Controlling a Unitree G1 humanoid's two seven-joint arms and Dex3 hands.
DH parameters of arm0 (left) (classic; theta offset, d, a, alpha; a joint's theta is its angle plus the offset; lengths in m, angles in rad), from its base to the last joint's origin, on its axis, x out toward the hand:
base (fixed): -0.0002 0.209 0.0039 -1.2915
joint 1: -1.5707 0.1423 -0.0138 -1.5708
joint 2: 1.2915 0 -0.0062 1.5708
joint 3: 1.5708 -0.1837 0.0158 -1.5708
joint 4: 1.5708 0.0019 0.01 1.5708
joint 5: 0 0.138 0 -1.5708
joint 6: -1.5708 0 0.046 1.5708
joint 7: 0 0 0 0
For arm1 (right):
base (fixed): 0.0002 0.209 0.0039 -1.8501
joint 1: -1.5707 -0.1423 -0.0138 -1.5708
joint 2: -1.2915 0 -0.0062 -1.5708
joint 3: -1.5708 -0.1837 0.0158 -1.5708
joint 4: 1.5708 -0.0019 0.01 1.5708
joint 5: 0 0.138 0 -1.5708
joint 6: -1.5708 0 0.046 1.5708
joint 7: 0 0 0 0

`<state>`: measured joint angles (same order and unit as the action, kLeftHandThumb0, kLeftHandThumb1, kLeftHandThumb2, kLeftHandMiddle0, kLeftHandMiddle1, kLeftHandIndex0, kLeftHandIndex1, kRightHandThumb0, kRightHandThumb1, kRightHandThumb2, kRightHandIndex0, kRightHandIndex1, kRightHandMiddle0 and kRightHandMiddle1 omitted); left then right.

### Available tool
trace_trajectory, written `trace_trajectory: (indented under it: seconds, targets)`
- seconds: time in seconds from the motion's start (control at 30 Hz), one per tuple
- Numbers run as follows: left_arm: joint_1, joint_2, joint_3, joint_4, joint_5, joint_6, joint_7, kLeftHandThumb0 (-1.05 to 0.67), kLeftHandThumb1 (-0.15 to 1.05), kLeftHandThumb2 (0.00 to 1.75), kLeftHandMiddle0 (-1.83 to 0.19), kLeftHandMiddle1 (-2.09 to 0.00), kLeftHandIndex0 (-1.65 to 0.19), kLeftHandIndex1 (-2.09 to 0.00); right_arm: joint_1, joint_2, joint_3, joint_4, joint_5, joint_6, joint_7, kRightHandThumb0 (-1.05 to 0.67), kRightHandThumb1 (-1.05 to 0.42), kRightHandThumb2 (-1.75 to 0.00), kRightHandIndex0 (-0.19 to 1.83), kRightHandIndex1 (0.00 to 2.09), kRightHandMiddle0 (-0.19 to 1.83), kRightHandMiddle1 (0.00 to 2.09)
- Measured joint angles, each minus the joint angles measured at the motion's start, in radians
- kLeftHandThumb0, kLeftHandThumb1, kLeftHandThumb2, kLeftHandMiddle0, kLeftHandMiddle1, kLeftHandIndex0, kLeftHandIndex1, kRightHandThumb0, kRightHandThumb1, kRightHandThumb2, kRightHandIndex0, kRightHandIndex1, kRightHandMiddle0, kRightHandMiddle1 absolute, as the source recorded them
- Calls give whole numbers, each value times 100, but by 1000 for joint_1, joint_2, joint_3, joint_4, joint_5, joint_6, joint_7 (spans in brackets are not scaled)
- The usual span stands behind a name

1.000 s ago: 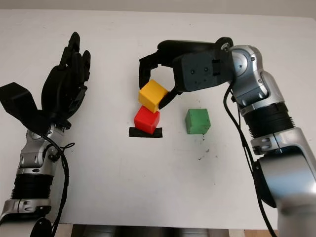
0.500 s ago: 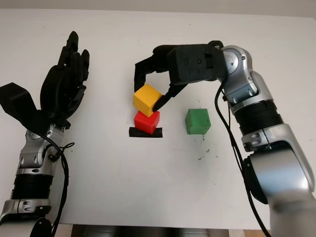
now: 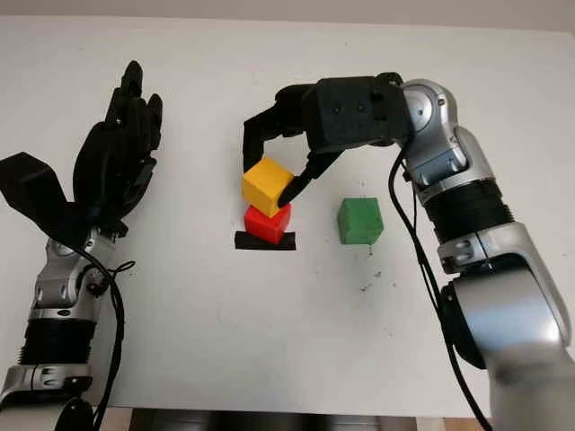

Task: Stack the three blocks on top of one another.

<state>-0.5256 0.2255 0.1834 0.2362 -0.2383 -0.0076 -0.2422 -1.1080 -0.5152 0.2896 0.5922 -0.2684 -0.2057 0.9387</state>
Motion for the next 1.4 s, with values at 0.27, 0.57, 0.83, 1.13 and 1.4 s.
trace_trajectory:
  seconds: [0.27, 0.57, 0.83, 1.13, 1.4]
  targets:
    - [5, 0, 0, -11, -1, 2, -1, -80, 105, 60, 15, -6, 18, -5, -7, -2, 7, -20, -27, 8, 14, -42, -95, -5, 25, 5, 41, 152]
    - [5, 0, 0, -11, -1, 3, -1, -80, 105, 60, 14, -6, 16, -6, -10, -2, 10, -20, -38, -26, 16, -43, -95, -5, 27, 6, 45, 149]
    - [9, 0, -4, -12, -1, 4, -1, -80, 105, 60, 16, -5, 18, -5, -12, -2, 10, -8, -32, -38, 18, -43, -96, -5, 27, 6, 44, 147]
    - [16, 0, -11, -28, 3, 12, 0, -81, 105, 60, 18, -5, 19, -4, -12, -2, 10, -8, -32, -42, 18, -42, -95, -5, 27, 6, 44, 147]
    - [22, 0, -14, -29, 10, 16, 2, -81, 105, 58, 17, -5, 18, -5, -12, -2, 10, -12, -31, -27, 26, -41, -95, -5, 25, 5, 43, 146]
